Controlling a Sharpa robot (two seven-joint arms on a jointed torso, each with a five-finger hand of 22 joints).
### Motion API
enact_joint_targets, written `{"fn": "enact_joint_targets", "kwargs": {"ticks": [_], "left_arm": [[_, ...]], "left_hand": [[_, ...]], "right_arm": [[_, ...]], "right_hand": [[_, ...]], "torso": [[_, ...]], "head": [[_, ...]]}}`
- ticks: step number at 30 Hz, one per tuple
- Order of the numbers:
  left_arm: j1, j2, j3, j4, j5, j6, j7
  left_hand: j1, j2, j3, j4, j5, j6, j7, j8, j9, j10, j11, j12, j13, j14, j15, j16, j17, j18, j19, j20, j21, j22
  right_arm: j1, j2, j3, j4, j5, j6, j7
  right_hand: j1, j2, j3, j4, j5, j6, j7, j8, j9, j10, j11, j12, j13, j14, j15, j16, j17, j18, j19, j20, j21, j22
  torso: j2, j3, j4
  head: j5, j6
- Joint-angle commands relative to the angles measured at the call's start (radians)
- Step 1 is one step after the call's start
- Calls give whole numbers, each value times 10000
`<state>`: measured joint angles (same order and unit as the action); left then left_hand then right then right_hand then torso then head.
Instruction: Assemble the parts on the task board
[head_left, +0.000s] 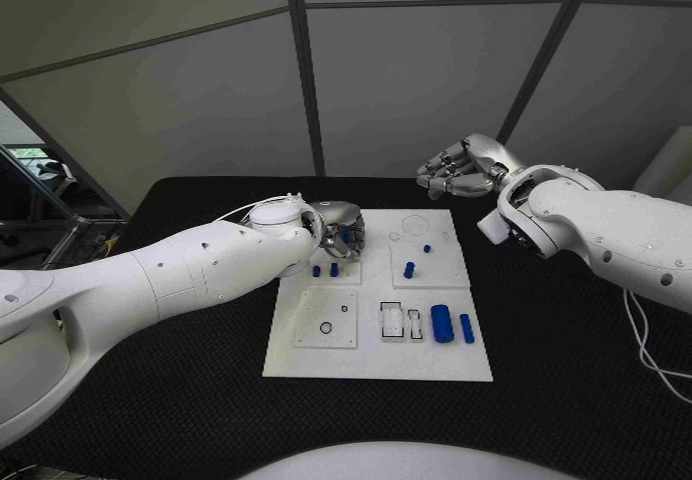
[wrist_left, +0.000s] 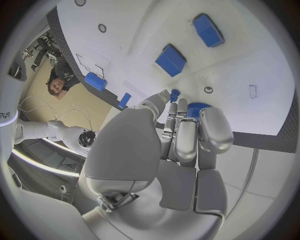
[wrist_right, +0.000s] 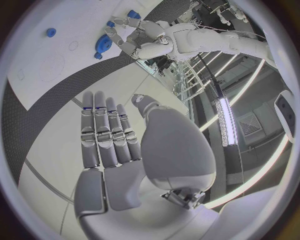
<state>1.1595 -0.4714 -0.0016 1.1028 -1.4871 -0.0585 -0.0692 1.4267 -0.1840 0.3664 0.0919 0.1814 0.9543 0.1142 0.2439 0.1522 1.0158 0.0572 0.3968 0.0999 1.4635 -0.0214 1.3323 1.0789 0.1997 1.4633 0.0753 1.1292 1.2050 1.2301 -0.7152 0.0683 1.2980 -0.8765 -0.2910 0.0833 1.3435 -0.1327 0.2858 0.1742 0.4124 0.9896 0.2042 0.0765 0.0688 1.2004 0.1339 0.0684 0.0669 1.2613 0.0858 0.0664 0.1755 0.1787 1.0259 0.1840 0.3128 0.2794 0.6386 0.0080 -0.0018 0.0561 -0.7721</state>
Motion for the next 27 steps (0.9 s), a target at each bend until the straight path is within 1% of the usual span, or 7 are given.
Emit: {"fn": "enact_joint_targets", "kwargs": {"ticks": [1, 8, 13, 15, 24, 26, 27], "left_arm": [[10, 30, 3, -33, -120, 212, -119], [-3, 71, 3, -95, -130, 357, -173], [-15, 117, 3, -123, -132, 465, -175], [-20, 133, 3, -130, -132, 494, -171], [-42, 168, 2, -167, -130, 550, -215], [-46, 165, 2, -170, -131, 522, -261], [-48, 159, 2, -170, -131, 472, -272]], "left_hand": [[50, 93, 111, -33, 29, 77, 13, -69, -12, 137, 0, -70, -20, 95, -37, 1, -23, -1084, 97, -56, 84, 37], [143, 180, 323, -124, 35, 134, 34, -131, -25, 242, 1, -134, -43, 104, -35, 19, -33, -1093, 90, -54, 135, 100], [166, 208, 394, -157, 25, 162, 31, -148, -28, 287, -9, -149, -46, 109, -39, 31, -28, -1095, 87, -57, 155, 125], [165, 209, 404, -163, 12, 169, 30, -152, -28, 300, -11, -151, -45, 109, -40, 34, -28, -1096, 87, -58, 164, 134], [60, 175, 410, -146, -79, 203, 32, -183, -33, 354, -11, -183, -50, 110, -43, 43, -39, -1105, 87, -59, 214, 189], [36, 197, 425, -139, -92, 254, 30, -176, -26, 401, -18, -182, -46, 113, -44, 52, -33, -1107, 84, -59, 223, 201], [45, 248, 470, -153, -95, 350, 35, -152, -11, 496, -27, -170, -35, 116, -49, 64, -25, -1107, 81, -61, 231, 214]], "right_arm": [[18, 14, 5, 9, -11, 50, 53], [18, 25, 5, 7, -11, 54, 57], [18, 30, 5, 14, -11, 56, 58], [18, 29, 6, 19, -11, 57, 59], [18, 34, 6, 23, -11, 83, 64], [18, 34, 6, 25, -11, 90, 67], [18, 33, 6, 27, -11, 93, 69]], "right_hand": [[-16, 36, -36, -16, 42, -65, 9, -25, 7, -49, 16, -19, 6, -64, -8, -26, -9, 29, 26, 67, -43, -17], [-16, 36, -36, -16, 42, -65, 9, -25, 7, -49, 16, -19, 6, -64, -8, -26, -9, 29, 26, 67, -43, -17], [-16, 36, -36, -16, 42, -65, 9, -25, 7, -49, 16, -19, 6, -64, -8, -26, -9, 29, 26, 67, -43, -17], [-16, 36, -36, -16, 42, -65, 9, -25, 7, -49, 16, -19, 6, -64, -8, -26, -9, 29, 26, 67, -43, -17], [10, 45, -29, -32, 53, -69, 10, -21, 8, -53, 17, -16, 7, -65, -10, -24, -16, 31, 41, 66, -63, -33], [10, 45, -29, -32, 53, -69, 10, -21, 8, -53, 17, -16, 7, -65, -10, -24, -16, 31, 41, 66, -63, -33], [10, 45, -29, -32, 53, -69, 10, -21, 8, -53, 17, -16, 7, -65, -10, -24, -16, 31, 41, 66, -63, -33]], "torso": [[-1, 0, 7], [-1, 1, -3], [7, 9, -4], [-4, 4, -2], [-10, 12, 5], [-8, 12, 0], [-7, 10, 1]], "head": [[5, -16], [24, -48], [26, -58], [39, -75], [60, -77], [61, -71], [63, -63]]}}
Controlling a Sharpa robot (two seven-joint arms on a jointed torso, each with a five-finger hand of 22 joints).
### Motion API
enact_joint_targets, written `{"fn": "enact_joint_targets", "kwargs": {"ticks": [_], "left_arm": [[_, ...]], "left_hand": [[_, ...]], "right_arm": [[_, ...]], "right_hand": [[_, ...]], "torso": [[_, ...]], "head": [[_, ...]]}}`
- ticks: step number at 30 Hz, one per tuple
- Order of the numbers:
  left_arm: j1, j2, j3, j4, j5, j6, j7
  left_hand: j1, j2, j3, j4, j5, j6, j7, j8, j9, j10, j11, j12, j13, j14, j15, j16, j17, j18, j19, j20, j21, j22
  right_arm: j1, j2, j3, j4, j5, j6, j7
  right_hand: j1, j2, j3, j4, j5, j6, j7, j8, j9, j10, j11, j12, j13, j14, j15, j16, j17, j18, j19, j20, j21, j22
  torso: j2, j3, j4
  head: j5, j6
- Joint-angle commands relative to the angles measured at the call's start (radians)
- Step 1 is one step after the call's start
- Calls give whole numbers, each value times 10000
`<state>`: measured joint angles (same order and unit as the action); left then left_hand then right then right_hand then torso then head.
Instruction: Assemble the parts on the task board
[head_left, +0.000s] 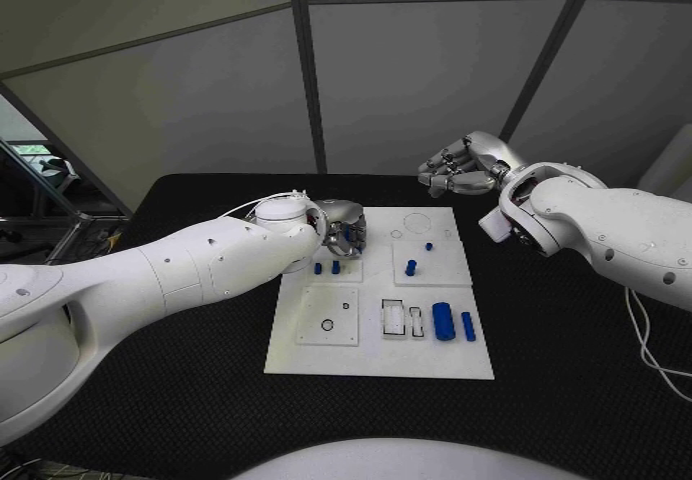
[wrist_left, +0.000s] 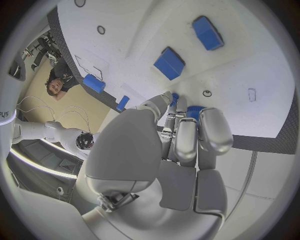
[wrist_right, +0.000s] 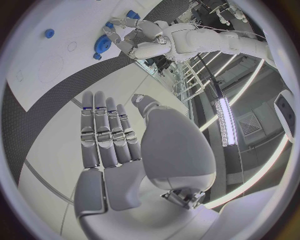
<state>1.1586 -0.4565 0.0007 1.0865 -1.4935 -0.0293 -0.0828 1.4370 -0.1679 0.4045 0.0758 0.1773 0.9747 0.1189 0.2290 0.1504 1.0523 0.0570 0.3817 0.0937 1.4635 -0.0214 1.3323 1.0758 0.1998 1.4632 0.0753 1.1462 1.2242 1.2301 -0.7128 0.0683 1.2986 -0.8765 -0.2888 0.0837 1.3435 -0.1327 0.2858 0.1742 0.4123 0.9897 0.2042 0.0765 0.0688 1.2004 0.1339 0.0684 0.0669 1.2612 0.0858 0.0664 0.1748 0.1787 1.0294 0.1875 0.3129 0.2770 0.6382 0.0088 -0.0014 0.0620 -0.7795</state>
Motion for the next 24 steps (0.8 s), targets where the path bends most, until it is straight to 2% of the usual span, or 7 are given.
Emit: {"fn": "enact_joint_targets", "kwargs": {"ticks": [1, 6, 14, 21, 24], "left_arm": [[-41, 1, -21, -6, -67, 114, -129], [-62, -77, -21, 56, -33, -275, 32], [-81, -447, 19, 470, 209, -833, 172], [-84, -844, 265, 867, 256, -998, 141], [-87, -1068, 463, 1105, 300, -1044, 133]], "left_hand": [[-42, 119, 123, -9, -53, 197, -4, 6, 15, 188, -29, -16, 32, 117, -51, 68, 3, -1109, 79, -63, 63, 28], [87, 234, 348, -150, -44, 424, 29, 10, 35, 436, -21, -82, 33, 127, -47, 106, 23, -1115, 73, -62, 96, 76], [158, 229, 613, -342, -41, 602, 57, -64, 29, 663, -10, -248, 19, 123, -36, 128, 0, -1117, 65, -61, 123, 123], [101, 157, 704, -411, -49, 631, 75, -145, 9, 721, 8, -375, 3, 112, -23, 123, -46, -1119, 59, -54, 138, 149], [60, 131, 720, -418, -55, 645, 82, -169, 5, 742, 13, -415, -1, 109, -18, 121, -60, -1121, 59, -52, 147, 162]], "right_arm": [[18, 8, 6, 23, -11, 72, 66], [18, 6, 6, 22, -11, 73, 69], [18, -6, 6, 8, -11, 80, 69], [18, -44, 6, -7, -11, 76, 62], [18, -48, 6, -15, -11, 76, 64]], "right_hand": [[10, 45, -29, -32, 53, -69, 10, -21, 8, -53, 16, -17, 7, -65, -10, -24, -9, 30, 6, 31, -63, -8], [10, 45, -29, -32, 53, -69, 10, -21, 8, -53, 16, -17, 7, -65, -10, -24, -9, 30, 6, 31, -63, -8], [10, 45, -29, -32, 53, -69, 10, -21, 8, -53, 16, -17, 7, -65, -10, -24, -9, 30, 6, 31, -63, -8], [10, 45, -29, -32, 53, -69, 10, -21, 8, -53, 16, -17, 7, -65, -10, -24, -9, 30, 6, 31, -63, -8], [10, 45, -29, -32, 53, -69, 10, -21, 8, -53, 16, -17, 7, -65, -10, -24, -9, 30, 6, 31, -63, -8]], "torso": [[-3, 1, -3], [-13, -5, -2], [-24, -2, 10], [-15, -13, 11], [-9, -10, 5]], "head": [[4, 16], [-12, 27], [-24, 54], [-6, 121], [22, 150]]}}
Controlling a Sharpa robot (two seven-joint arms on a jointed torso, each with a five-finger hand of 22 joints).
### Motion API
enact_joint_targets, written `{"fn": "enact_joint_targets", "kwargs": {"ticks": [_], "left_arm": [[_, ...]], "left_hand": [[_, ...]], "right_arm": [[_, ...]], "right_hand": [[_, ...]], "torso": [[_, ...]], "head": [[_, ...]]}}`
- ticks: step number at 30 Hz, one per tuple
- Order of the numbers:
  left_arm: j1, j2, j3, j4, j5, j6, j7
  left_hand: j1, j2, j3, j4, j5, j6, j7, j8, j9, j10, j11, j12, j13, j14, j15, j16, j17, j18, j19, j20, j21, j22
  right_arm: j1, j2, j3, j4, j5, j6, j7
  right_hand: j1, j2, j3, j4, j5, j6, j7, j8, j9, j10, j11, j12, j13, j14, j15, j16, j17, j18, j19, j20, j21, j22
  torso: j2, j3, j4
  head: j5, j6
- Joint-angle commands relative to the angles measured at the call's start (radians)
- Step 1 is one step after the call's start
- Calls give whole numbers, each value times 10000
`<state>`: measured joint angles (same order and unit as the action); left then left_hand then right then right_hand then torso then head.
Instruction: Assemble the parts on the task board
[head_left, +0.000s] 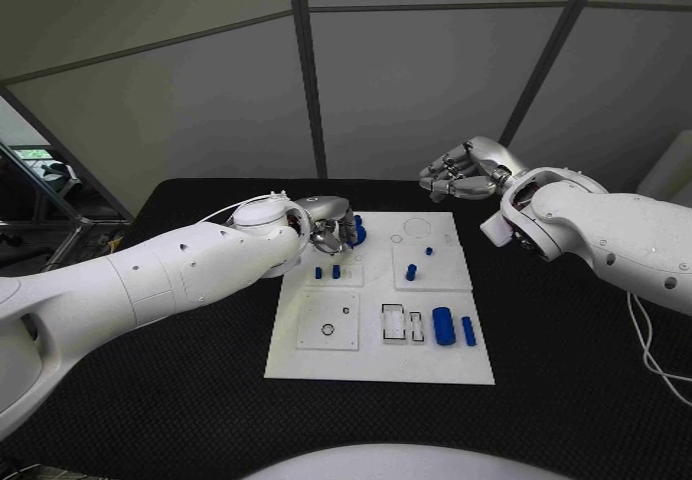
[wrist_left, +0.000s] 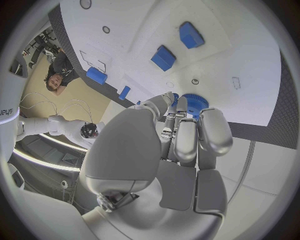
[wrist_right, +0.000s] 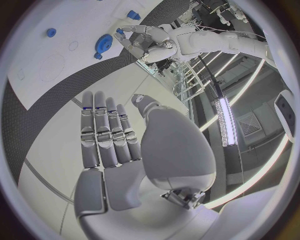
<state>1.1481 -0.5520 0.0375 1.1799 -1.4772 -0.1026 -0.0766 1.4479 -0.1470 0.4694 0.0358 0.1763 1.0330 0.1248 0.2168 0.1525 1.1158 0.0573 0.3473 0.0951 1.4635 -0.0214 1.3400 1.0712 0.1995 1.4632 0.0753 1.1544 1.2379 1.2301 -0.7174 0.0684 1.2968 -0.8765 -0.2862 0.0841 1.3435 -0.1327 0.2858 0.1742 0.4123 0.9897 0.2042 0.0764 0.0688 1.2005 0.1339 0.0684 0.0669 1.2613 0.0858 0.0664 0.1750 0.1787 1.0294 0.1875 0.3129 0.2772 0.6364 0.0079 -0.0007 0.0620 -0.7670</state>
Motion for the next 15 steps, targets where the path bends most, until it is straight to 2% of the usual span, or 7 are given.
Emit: {"fn": "enact_joint_targets", "kwargs": {"ticks": [1, 6, 13, 15], "left_arm": [[18, -187, 142, 252, 145, -318, 62], [-16, -588, 299, 662, 216, -221, -62], [-108, -1079, 357, 1009, 485, 25, -267], [-133, -1162, 363, 1044, 512, 69, -305]], "left_hand": [[-52, -81, 73, -18, -45, 63, 22, -48, -17, 109, 11, -74, -16, 109, -18, 45, -15, -1117, 59, -51, 67, 26], [-100, -103, 86, -21, -50, 95, 22, -66, -18, 148, 11, -110, -16, 105, -15, 43, -31, -1118, 57, -48, 72, 35], [-158, -133, 87, -19, -56, 114, 20, -93, -23, 178, 12, -154, -17, 104, -14, 49, -31, -1118, 53, -45, 73, 43], [-163, -136, 87, -19, -56, 115, 19, -95, -23, 180, 12, -158, -17, 103, -14, 48, -33, -1117, 52, -44, 71, 42]], "right_arm": [[18, -4, 5, 2, -11, 51, 62], [17, -17, 5, -5, -11, 55, 62], [17, -40, 5, -15, -11, 59, 54], [16, -37, 5, -19, -11, 63, 54]], "right_hand": [[10, 45, -29, -32, 53, -69, 11, -21, 8, -53, 16, -17, 7, -65, -10, -24, -11, 30, 7, 31, -63, -10], [10, 45, -29, -32, 53, -69, 11, -21, 8, -53, 16, -17, 7, -65, -10, -24, -11, 30, 7, 31, -63, -10], [10, 45, -29, -32, 53, -69, 11, -21, 8, -53, 16, -17, 7, -65, -10, -24, -11, 30, 7, 31, -63, -10], [10, 45, -29, -32, 53, -69, 11, -21, 8, -53, 16, -17, 7, -65, -10, -24, -11, 30, 7, 31, -63, -10]], "torso": [[10, 0, -3], [7, 2, 9], [3, 0, 21], [5, -2, 4]], "head": [[26, 27], [32, 83], [47, 78], [67, 87]]}}
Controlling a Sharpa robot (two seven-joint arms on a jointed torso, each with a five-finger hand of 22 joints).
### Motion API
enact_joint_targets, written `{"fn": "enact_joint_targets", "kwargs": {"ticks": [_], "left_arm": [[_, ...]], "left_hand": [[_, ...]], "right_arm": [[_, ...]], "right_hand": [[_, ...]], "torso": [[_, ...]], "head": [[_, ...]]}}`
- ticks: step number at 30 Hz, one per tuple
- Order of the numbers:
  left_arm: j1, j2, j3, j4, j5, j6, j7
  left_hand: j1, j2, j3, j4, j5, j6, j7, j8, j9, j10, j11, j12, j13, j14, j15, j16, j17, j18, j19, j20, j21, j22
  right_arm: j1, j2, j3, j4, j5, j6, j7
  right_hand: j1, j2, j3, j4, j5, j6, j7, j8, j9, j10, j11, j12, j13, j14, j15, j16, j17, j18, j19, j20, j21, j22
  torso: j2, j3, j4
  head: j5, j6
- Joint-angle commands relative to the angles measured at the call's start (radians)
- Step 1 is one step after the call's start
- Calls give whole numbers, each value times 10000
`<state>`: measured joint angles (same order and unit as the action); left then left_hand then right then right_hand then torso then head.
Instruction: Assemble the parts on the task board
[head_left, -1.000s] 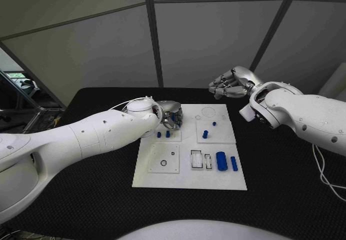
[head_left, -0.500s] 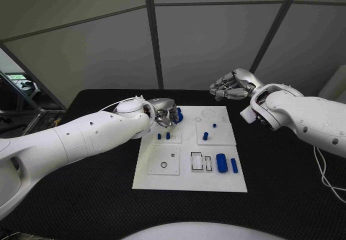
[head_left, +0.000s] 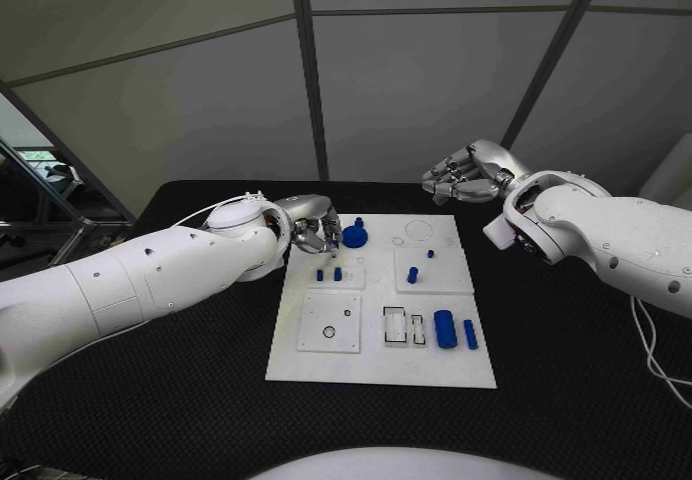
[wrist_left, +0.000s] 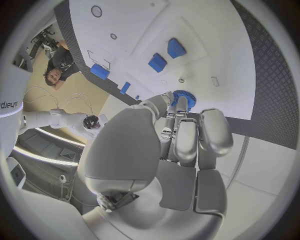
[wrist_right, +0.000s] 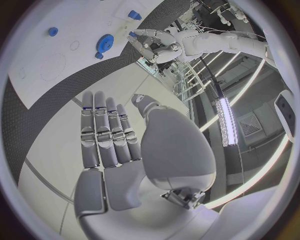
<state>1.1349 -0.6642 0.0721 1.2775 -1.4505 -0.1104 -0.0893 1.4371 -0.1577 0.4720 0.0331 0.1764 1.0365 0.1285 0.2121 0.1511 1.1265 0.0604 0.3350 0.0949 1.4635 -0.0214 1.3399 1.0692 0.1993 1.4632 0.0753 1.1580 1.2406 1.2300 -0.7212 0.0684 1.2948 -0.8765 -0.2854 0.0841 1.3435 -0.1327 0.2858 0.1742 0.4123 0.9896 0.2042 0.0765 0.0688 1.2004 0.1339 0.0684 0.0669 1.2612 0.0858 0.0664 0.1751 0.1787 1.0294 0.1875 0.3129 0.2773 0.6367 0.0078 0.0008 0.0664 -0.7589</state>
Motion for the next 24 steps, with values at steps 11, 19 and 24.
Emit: {"fn": "enact_joint_targets", "kwargs": {"ticks": [11, 19, 24], "left_arm": [[-179, -81, 25, -44, 292, 310, -288], [-238, -10, 26, -252, 295, 426, -345], [-262, 75, 26, -338, 296, 472, -338]], "left_hand": [[-97, -47, 59, 12, -60, 92, -23, -68, -13, 92, -23, -67, -16, 101, -14, 49, -21, -1113, 45, -43, 22, 9], [-122, -60, 55, 13, -63, 96, -24, -82, -15, 102, -24, -88, -17, 104, -15, 59, -6, -1112, 42, -42, 20, 11], [-124, -61, 54, 13, -63, 97, -24, -83, -15, 103, -24, -89, -16, 104, -15, 60, -5, -1112, 42, -42, 20, 12]], "right_arm": [[14, 3, 5, -1, -11, 57, 50], [13, 27, 5, -1, -12, 51, 60], [12, 31, 5, 3, -12, 57, 59]], "right_hand": [[10, 45, -29, -32, 53, -69, 10, -21, 8, -53, 16, -17, 7, -65, -10, -24, -12, 31, 7, 31, -63, -11], [0, 57, -32, -23, 53, -69, 13, -16, 10, -53, 19, -14, 8, -65, -8, -23, -17, 30, 19, 32, -80, -25], [0, 57, -32, -23, 53, -69, 13, -16, 10, -53, 19, -14, 8, -65, -8, -23, -17, 30, 19, 32, -80, -25]], "torso": [[16, 4, -32], [16, 10, -25], [25, -1, -33]], "head": [[29, 22], [35, 13], [58, 27]]}}
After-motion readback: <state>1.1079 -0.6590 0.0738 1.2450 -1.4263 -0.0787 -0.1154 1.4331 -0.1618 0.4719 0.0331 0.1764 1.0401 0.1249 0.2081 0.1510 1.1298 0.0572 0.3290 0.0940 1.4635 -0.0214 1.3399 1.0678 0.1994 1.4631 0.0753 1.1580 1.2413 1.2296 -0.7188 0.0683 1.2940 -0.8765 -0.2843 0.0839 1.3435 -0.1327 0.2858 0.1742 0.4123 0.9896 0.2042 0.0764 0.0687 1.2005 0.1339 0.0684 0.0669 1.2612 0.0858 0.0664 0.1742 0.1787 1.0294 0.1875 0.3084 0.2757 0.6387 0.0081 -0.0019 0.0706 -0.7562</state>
